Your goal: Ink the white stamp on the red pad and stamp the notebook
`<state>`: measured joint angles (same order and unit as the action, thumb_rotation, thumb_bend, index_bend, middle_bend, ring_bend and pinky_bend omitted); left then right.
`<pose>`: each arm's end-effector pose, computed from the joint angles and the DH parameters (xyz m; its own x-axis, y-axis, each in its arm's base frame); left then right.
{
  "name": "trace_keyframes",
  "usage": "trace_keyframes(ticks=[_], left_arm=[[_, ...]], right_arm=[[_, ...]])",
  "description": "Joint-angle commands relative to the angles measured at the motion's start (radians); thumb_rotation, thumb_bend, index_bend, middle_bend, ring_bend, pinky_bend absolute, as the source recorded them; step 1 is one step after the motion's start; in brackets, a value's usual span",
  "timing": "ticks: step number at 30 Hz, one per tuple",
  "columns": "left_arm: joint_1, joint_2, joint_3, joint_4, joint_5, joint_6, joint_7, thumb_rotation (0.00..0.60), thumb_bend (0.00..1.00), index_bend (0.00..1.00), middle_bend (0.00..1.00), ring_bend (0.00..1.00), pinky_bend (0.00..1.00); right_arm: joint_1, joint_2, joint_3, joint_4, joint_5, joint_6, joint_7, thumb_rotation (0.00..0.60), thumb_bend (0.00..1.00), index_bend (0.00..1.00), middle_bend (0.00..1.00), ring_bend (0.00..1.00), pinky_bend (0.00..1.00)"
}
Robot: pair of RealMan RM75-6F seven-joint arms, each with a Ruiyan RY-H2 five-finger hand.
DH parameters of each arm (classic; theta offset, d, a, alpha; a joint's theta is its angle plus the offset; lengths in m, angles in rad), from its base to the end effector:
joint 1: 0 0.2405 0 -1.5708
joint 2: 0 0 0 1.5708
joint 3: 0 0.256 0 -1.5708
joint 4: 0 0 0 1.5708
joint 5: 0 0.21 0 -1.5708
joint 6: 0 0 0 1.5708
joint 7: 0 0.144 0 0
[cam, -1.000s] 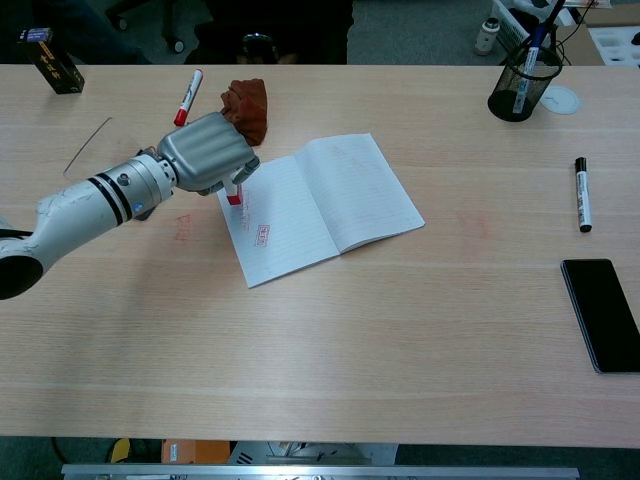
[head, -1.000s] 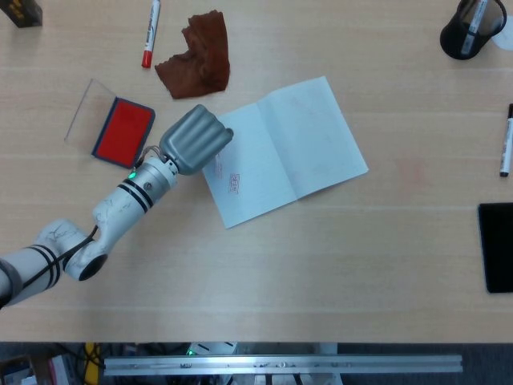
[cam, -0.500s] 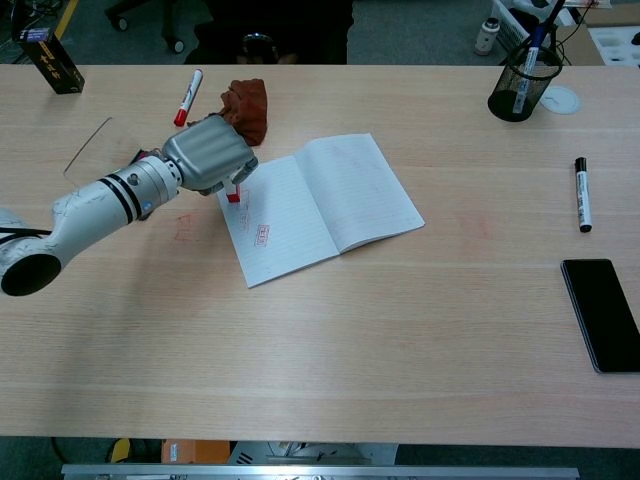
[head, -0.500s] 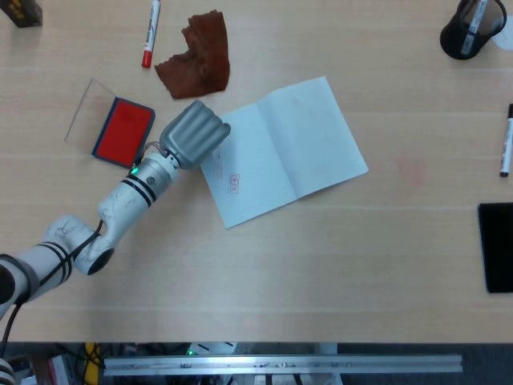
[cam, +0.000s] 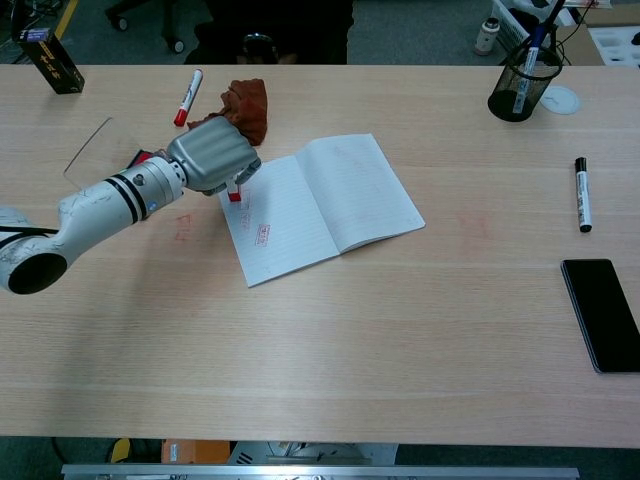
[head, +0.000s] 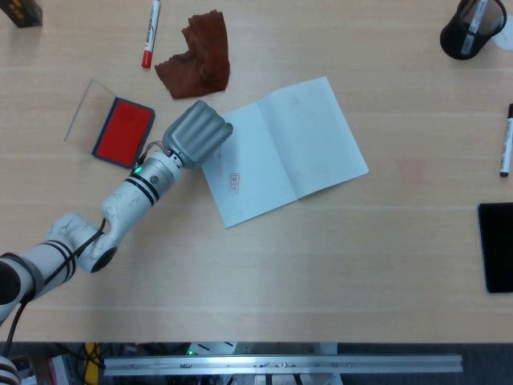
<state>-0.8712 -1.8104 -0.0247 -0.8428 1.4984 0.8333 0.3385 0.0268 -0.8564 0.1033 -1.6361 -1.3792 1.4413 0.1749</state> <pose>-0.1721 0.3781 -0.0850 0.8667 -0.0231 0.4983 0.3678 -0.6454 -0.6695 -0.3385 -0.1723 0.2544 0.4374 0.0197 0.8991 -0.8890 0.1605 0.4289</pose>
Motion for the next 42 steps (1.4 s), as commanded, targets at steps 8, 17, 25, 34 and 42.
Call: trace_keyframes(ticks=[8,17,25,34,42], left_arm=[[-0.004,0.003,0.001,-0.01,-0.002,-0.005,0.016,0.6,0.31,0.57,1.0,1.0,1.0],[0.016,0.087,-0.014,-0.103,0.006,0.071,0.013,0.6,0.3,0.57,1.0,1.0,1.0],[0.075,0.209,0.011,-0.273,0.026,0.161,0.042,0.6,0.31,0.56,1.0,1.0,1.0],[0.141,0.29,0.069,-0.417,0.063,0.219,0.11,0.6,0.31,0.56,1.0,1.0,1.0],[0.174,0.314,0.1,-0.464,0.092,0.236,0.139,0.6,0.31,0.56,1.0,1.0,1.0]], right_arm=[[-0.006,0.002,-0.001,0.002,0.001,0.005,0.005,0.6,0.05,0.3,0.41,0.35,0.47],[-0.011,0.001,0.001,0.009,-0.002,0.015,0.018,0.6,0.05,0.3,0.41,0.35,0.47],[0.001,-0.008,0.004,0.016,-0.013,0.006,0.028,0.6,0.05,0.3,0.41,0.35,0.47],[0.012,-0.014,0.004,0.018,-0.026,-0.003,0.033,0.6,0.05,0.3,0.41,0.35,0.47],[0.01,-0.016,0.0,0.02,-0.03,0.0,0.039,0.6,0.05,0.3,0.41,0.35,0.47]])
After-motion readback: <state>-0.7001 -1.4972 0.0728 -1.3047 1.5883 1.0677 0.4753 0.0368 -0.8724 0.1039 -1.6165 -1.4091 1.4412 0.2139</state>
